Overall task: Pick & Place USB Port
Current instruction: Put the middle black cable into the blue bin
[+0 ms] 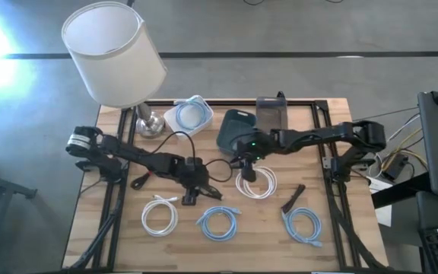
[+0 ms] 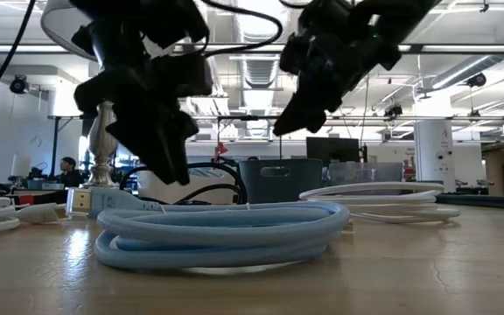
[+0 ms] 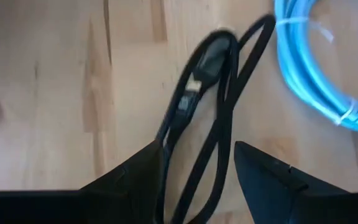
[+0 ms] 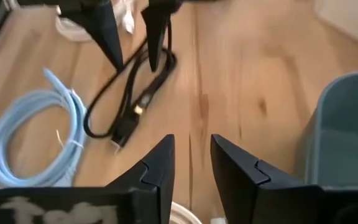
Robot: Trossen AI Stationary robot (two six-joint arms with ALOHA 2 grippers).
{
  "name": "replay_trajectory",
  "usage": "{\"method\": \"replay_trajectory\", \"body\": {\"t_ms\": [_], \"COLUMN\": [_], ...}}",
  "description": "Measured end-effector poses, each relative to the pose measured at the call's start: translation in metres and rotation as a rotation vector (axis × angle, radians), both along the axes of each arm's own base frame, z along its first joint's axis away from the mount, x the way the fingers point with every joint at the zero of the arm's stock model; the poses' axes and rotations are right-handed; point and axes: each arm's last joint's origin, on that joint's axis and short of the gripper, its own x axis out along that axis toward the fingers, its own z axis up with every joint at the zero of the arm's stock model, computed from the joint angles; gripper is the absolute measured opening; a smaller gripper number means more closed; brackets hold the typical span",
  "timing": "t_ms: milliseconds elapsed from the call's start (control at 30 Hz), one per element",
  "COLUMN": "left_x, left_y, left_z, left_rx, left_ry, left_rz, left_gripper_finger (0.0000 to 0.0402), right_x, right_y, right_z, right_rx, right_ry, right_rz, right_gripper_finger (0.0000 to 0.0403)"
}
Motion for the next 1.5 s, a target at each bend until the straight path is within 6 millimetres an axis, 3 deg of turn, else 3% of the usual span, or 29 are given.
{"method": "replay_trajectory", "body": {"t_ms": [167,400,633,800,1167,1500], "left_x": [-0.005,-0.009,-0.012,-0.011,-0.007,0.013], "left_y": [0.003,0.006,0.008,0.009,0.012,0.018], "left_z": [-0.013,-0.027,-0.034,-0.037,-0.033,-0.007], "left_rx": [0.067,0.104,0.100,0.105,0.132,0.238], "left_ry": [-0.046,-0.122,-0.190,-0.189,-0.228,-0.318], "left_rz": [0.031,0.040,0.055,0.073,0.078,0.069], "left_gripper_finger": [0.0202,0.0202,0.0196,0.0157,0.0012,0.0009], "right_x": [0.013,0.015,0.011,0.010,0.010,-0.002], "right_y": [-0.001,-0.001,0.004,0.004,0.005,0.025], "right_z": [-0.005,-0.003,0.004,0.005,0.004,-0.001], "right_rx": [0.014,0.036,0.033,0.030,0.038,0.071], "right_ry": [0.109,0.266,0.255,0.253,0.261,0.415], "right_rz": [0.001,0.001,0.014,0.020,0.012,0.024], "right_gripper_finger": [0.0097,0.0098,0.0087,0.0084,0.0088,0.0072]}}
